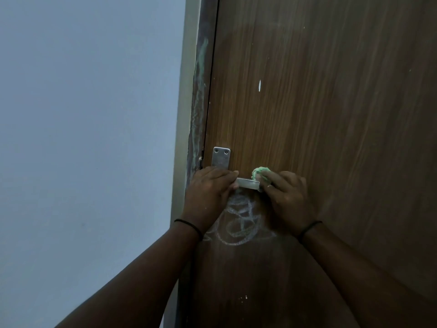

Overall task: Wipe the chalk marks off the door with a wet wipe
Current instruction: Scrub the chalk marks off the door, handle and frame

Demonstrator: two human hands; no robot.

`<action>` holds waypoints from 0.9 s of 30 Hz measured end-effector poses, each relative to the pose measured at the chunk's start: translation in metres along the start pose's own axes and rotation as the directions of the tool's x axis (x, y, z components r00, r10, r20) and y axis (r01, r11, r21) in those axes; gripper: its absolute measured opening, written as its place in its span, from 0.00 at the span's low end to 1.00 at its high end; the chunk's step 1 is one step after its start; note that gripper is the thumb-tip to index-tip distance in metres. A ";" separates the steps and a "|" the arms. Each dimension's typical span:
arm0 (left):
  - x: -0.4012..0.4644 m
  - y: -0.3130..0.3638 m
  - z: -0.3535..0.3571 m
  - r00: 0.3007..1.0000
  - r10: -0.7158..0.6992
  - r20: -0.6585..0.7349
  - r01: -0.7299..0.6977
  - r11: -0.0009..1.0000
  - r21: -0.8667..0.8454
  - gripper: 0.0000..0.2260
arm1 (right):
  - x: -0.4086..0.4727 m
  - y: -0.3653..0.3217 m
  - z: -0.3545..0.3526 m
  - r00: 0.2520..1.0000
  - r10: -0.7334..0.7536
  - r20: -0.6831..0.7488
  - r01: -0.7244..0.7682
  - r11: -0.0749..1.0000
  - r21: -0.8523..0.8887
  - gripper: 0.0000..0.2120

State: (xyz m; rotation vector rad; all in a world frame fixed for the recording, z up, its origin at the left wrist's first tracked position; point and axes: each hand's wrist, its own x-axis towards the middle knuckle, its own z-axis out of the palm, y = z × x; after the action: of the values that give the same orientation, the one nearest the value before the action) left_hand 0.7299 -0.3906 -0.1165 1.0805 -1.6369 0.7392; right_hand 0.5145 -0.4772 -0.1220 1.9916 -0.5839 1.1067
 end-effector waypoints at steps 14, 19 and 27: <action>-0.006 0.000 0.004 1.000 0.009 -0.025 -0.009 1.000 -0.004 0.11 | -0.033 -0.044 0.006 0.909 0.092 0.406 -0.034 0.989 -0.146 0.28; -0.005 0.000 -0.001 0.999 0.029 0.023 -0.029 1.000 -0.005 0.13 | -0.012 -0.084 0.024 0.871 0.197 0.450 -0.169 0.980 -0.103 0.29; -0.031 0.001 -0.012 0.987 -0.028 0.160 0.023 0.999 0.035 0.23 | -0.053 -0.070 0.008 0.824 0.323 0.464 -0.262 0.946 -0.193 0.31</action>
State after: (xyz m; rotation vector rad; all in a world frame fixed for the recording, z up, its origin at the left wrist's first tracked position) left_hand 0.7375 -0.3704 -0.1416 1.2086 -1.7483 0.6786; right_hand 0.5393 -0.4408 -0.1979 2.1263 -1.2335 0.6971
